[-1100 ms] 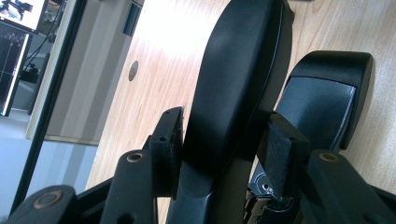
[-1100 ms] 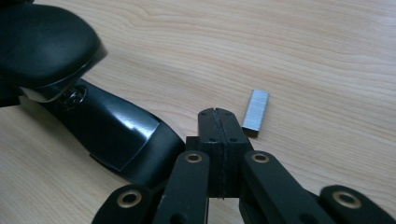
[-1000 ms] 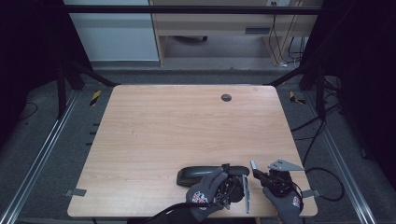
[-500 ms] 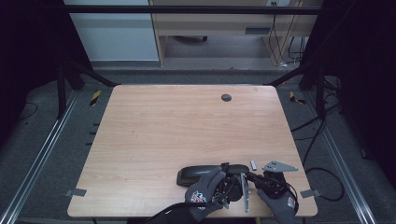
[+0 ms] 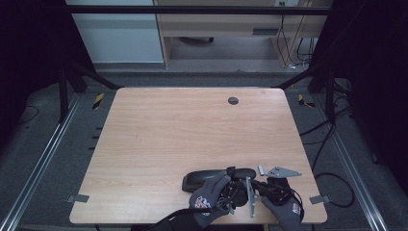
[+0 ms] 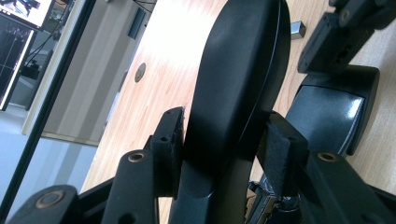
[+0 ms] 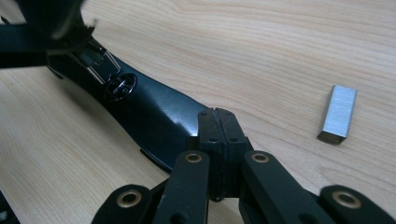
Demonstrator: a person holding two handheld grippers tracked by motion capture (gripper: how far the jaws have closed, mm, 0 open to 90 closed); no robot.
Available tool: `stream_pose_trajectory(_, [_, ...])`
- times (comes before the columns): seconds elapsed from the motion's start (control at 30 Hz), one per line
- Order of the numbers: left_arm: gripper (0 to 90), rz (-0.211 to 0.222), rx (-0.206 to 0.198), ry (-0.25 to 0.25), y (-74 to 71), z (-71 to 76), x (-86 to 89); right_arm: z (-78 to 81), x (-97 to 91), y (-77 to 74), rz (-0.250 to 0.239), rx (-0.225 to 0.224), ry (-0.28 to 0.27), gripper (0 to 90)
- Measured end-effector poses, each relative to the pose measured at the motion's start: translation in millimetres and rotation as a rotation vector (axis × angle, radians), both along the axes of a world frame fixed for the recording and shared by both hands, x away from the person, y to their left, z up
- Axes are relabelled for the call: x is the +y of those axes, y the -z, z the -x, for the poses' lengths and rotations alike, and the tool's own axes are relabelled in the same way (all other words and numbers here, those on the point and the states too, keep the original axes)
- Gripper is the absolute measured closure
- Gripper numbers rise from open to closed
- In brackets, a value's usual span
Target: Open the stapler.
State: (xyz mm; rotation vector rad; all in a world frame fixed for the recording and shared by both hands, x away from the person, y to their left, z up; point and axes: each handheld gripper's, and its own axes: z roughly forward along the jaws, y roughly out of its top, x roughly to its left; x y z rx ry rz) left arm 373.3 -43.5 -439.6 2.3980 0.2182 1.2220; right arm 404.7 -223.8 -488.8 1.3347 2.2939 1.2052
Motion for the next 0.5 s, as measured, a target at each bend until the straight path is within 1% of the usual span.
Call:
stream_pose_trajectory(0.03, [54.3, 0.006, -0.001, 0.0, 0.0, -0.1, 0.1, -0.2, 2.0, 0.9, 0.004, 0.007, -0.004, 90.0])
stream_pose_trajectory(0.1, [54.3, 0.009, -0.002, -0.001, -0.2, -0.1, 0.2, -0.5, 2.1, 1.2, 0.01, 0.007, -0.006, 90.0])
stream_pose_trajectory(0.17, [54.3, 0.013, -0.003, -0.002, -0.4, -0.2, 0.3, -0.5, 2.6, 1.3, 0.003, 0.01, -0.006, 90.0])
stream_pose_trajectory(0.2, [54.3, 0.017, -0.002, -0.002, -0.4, -0.3, 0.5, -0.5, 4.3, 1.9, 0.014, 0.01, -0.01, 90.0])
stream_pose_trajectory(0.23, [54.3, 0.019, -0.002, -0.002, -0.6, -0.5, 0.8, -0.5, 4.3, 1.9, 0.014, 0.01, -0.01, 90.0])
stream_pose_trajectory(0.27, [54.3, 0.022, 0.0, -0.004, -1.1, -0.4, 0.9, -0.4, 4.4, 1.8, 0.012, 0.016, -0.01, 90.0])
stream_pose_trajectory(0.3, [54.4, 0.015, 0.0, -0.005, -2.3, -0.5, 1.5, -0.6, 4.1, 1.9, 0.011, 0.017, -0.009, 90.0])
stream_pose_trajectory(0.33, [54.3, 0.027, 0.002, -0.007, -2.6, -0.7, 2.0, -0.8, 4.1, 2.2, 0.013, 0.018, -0.011, 90.0])
stream_pose_trajectory(0.4, [54.3, 0.036, 0.002, -0.006, -3.6, -1.1, 2.9, -0.7, 4.6, 2.2, 0.012, 0.019, -0.014, 90.0])
stream_pose_trajectory(0.43, [54.4, 0.044, 0.004, -0.007, -4.3, -1.2, 3.5, -1.2, 4.9, 3.0, 0.018, 0.013, -0.017, 90.0])
stream_pose_trajectory(0.5, [54.4, 0.048, 0.007, -0.01, -5.6, -1.3, 4.4, -1.5, 5.6, 3.5, 0.023, 0.013, -0.018, 90.0])
